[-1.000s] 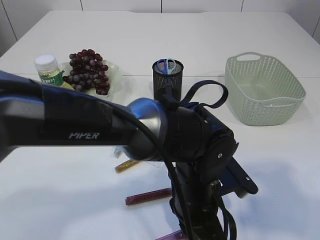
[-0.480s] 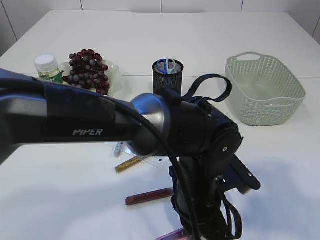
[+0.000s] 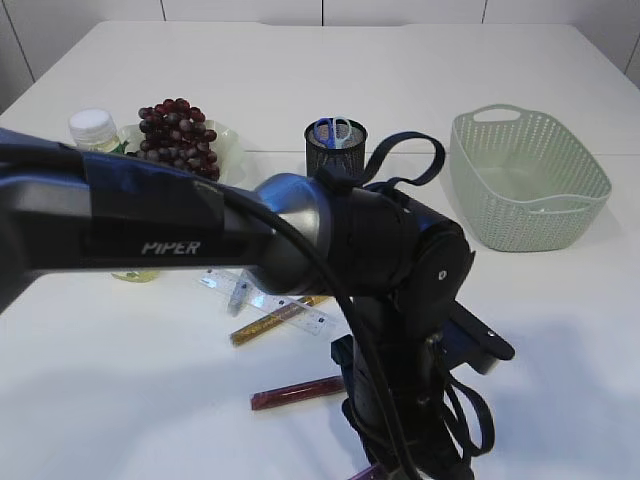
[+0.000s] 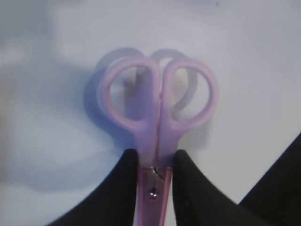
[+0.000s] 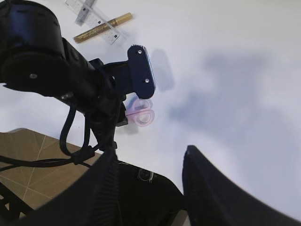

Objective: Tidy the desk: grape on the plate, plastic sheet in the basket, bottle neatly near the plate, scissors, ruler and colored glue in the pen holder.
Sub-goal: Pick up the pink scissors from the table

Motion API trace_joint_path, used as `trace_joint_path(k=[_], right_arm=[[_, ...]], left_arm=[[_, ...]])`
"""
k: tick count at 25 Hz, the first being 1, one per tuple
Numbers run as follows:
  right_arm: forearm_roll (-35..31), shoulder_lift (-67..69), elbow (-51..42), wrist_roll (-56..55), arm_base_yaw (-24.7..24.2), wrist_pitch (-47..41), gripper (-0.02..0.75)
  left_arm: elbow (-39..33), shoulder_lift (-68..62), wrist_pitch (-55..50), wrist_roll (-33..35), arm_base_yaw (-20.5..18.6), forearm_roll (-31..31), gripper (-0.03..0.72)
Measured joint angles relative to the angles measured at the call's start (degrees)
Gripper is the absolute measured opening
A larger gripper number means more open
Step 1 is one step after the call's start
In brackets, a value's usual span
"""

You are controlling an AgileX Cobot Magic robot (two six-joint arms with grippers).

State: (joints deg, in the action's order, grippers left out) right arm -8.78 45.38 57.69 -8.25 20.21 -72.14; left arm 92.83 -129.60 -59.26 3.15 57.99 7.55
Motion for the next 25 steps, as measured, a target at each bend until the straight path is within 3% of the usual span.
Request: trace_joint_path(k=[7, 25], right_arm=[[0.0, 0.0, 0.0, 0.0, 0.0, 0.0, 0.364], [0.0, 0.0, 0.0, 0.0, 0.0, 0.0, 0.364]], left_arm=[[0.0, 0.0, -0.1, -4.33, -3.36, 1.09, 0.163], [0.0, 4.27, 0.3, -7.47, -4.81, 1.09, 0.164]])
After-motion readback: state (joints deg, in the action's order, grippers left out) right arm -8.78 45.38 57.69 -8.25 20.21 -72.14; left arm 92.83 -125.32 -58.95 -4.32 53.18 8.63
